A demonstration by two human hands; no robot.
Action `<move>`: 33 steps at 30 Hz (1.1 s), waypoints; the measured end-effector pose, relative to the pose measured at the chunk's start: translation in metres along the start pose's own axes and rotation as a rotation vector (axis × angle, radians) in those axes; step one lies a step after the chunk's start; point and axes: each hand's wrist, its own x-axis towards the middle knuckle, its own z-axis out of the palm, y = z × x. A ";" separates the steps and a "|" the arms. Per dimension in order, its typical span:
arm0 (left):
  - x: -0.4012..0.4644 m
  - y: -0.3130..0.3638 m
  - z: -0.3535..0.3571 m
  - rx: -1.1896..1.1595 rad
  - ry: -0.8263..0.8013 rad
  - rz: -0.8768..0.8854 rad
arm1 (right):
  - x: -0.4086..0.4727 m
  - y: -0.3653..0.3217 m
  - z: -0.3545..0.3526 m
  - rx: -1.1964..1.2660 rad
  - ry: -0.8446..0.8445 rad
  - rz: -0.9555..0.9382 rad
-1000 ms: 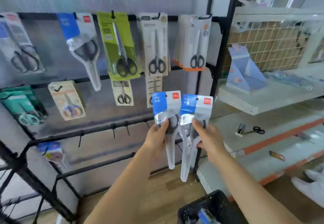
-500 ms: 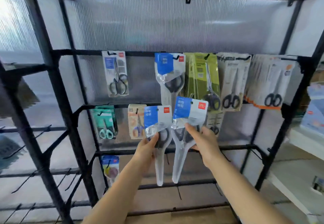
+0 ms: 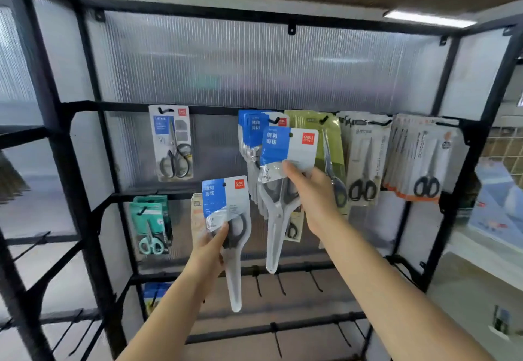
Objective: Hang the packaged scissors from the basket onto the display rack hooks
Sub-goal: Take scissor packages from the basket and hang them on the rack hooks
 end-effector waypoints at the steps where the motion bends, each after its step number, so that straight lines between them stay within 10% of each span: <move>1: 0.002 0.003 0.006 -0.011 0.007 0.006 | 0.006 -0.002 0.000 -0.002 0.003 0.008; 33: 0.065 0.025 0.015 -0.026 0.099 0.052 | 0.083 -0.009 0.036 -0.035 0.142 -0.120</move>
